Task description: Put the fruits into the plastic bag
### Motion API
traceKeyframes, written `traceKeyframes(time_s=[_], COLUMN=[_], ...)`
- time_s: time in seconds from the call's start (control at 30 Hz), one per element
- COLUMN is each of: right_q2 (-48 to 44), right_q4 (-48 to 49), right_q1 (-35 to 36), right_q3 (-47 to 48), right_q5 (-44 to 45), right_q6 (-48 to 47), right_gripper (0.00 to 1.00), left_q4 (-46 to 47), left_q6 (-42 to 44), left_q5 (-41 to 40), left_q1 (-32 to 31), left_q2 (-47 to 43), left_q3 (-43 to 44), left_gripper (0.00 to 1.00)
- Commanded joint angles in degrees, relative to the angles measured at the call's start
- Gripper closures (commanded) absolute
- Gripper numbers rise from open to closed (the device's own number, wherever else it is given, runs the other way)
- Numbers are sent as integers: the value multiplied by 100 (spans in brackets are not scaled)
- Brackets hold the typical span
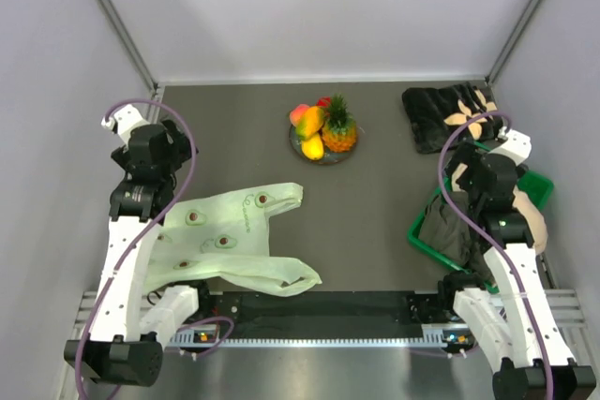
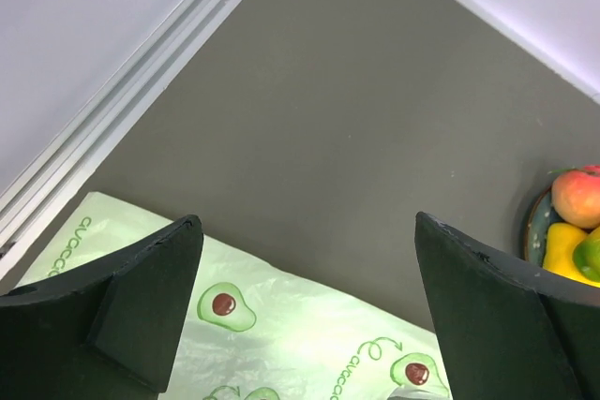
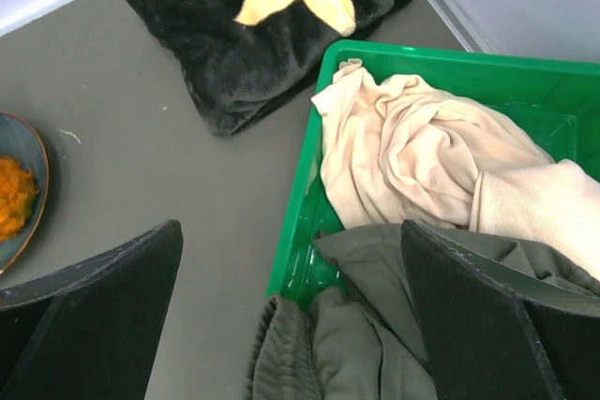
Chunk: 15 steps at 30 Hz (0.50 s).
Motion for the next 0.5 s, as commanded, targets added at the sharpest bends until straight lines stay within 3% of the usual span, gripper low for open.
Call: traceKeyframes(time_s=[0.0, 0.17, 0.3, 0.37, 0.47], right_q2=[66, 84, 145, 145, 154], right_q4=[225, 260, 242, 242, 242], right_q1=[-47, -47, -55, -55, -47], right_q3=[198, 137, 137, 119, 119], right_q5=[-13, 5, 23, 14, -65], right_q6=[63, 29, 2, 11, 11], right_gripper=[1, 1, 1, 1, 1], left_q4=[-167, 96, 351, 396, 352], left_q6=[-54, 70, 218, 508, 834], left_q5=[-135, 145, 881, 1226, 1236], left_q1=[-13, -13, -22, -75, -670], left_q2=[46, 81, 196, 388, 871], left_q3=[205, 152, 12, 64, 143], left_gripper=[1, 1, 2, 10, 11])
